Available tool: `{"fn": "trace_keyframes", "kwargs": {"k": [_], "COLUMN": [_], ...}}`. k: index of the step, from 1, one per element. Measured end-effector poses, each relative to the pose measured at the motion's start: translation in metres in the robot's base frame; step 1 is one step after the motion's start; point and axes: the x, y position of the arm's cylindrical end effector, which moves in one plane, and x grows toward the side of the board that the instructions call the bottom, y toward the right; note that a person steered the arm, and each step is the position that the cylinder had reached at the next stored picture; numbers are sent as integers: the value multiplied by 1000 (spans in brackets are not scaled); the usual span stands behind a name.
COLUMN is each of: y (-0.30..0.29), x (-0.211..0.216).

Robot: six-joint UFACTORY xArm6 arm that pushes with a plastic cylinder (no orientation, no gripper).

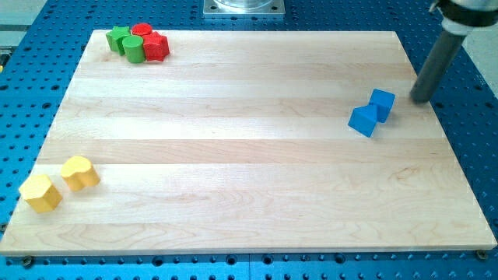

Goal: Move the blue blocks away from each other

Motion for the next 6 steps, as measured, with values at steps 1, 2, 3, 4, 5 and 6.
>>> {"fn": "trace_keyframes", "kwargs": {"k": [1,2,3,4,5,6], "y": [-83,-162,-112,-70,-12,22], "x": [11,1,37,81,101,91]}}
